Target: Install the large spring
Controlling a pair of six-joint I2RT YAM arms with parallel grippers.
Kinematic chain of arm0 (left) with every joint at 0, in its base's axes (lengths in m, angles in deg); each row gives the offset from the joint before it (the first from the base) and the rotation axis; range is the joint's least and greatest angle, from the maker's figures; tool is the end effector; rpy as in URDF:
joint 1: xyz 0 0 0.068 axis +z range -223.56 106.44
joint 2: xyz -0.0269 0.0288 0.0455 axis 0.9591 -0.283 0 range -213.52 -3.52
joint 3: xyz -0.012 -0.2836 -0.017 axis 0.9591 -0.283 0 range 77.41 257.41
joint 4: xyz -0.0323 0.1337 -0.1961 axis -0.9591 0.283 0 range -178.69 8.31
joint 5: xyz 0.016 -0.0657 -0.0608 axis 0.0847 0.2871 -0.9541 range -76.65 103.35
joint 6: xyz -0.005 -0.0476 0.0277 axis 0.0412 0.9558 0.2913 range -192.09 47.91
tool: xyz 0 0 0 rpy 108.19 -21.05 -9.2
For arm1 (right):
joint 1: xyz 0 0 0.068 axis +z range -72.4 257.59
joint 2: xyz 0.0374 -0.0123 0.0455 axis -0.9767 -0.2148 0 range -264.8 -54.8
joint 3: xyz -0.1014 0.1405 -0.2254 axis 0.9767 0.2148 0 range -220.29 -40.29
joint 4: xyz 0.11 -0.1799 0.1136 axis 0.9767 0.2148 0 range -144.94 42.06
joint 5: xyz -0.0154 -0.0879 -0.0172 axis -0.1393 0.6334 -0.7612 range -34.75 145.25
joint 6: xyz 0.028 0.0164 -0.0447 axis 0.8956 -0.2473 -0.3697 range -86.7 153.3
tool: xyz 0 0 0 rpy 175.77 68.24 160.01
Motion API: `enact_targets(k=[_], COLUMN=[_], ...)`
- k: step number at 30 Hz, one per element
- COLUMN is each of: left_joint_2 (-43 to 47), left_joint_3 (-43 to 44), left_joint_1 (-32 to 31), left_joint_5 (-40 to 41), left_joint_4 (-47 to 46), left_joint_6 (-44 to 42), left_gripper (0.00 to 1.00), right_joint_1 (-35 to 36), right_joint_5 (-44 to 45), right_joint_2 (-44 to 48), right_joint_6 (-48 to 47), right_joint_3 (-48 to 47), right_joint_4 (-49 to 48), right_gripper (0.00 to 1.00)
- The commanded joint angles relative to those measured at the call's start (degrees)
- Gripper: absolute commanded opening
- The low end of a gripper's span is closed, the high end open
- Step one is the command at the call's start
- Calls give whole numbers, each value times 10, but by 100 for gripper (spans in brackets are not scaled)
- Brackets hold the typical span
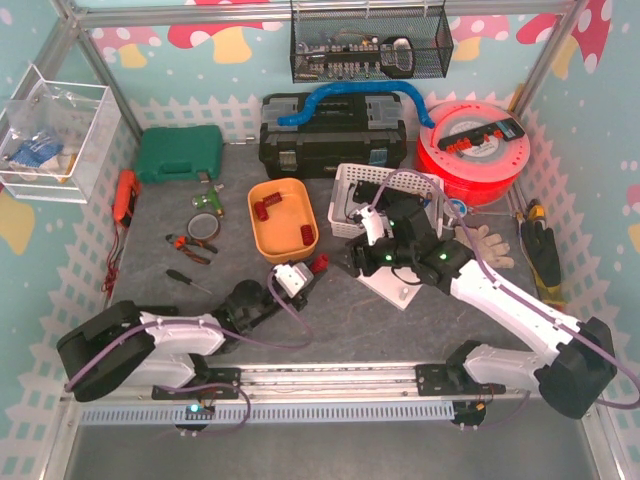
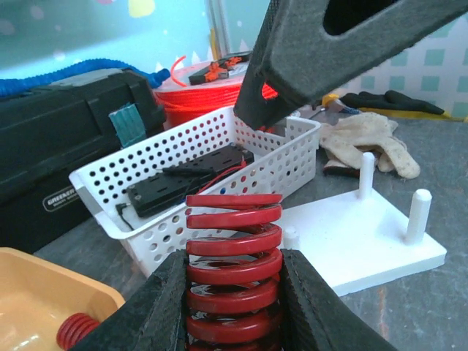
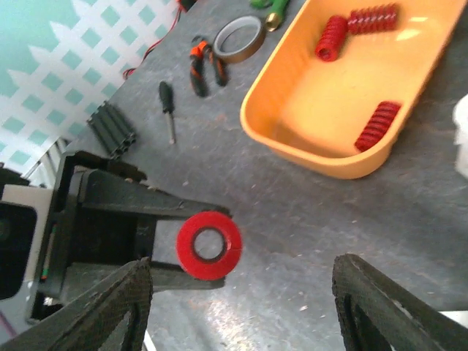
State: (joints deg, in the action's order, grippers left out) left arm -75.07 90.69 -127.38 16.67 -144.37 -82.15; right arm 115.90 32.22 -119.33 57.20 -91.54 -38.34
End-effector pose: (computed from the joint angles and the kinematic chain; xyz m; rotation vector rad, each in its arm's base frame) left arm 0.1267 -0.1694 0.2134 0.8304 1.4178 -0.5410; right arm 0.1673 0.1508 0.3160 -0.5373 2.1668 1.0494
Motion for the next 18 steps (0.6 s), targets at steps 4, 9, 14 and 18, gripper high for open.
enact_targets(k=[4, 9, 14, 18], left_joint_2=[-20, -14, -6, -8], left_joint_3=[-4, -7, -11, -11], left_joint_1=[-9, -16, -19, -20], left_joint_5=[-21, -21, -27, -29], left_joint_4=[-105, -105, -104, -105], left_joint_6=[-50, -53, -57, -59], left_gripper=[6, 6, 6, 6], right_joint_1=[26, 37, 41, 41], right_joint_5=[-69, -79, -96, -109], right_joint_2=[-34, -55, -66, -63], right_joint_6=[10, 12, 17, 25], right_joint_3=[-11, -10, -2, 11], right_joint_4=[-7, -22, -47, -74], right_gripper=[67, 63, 57, 47])
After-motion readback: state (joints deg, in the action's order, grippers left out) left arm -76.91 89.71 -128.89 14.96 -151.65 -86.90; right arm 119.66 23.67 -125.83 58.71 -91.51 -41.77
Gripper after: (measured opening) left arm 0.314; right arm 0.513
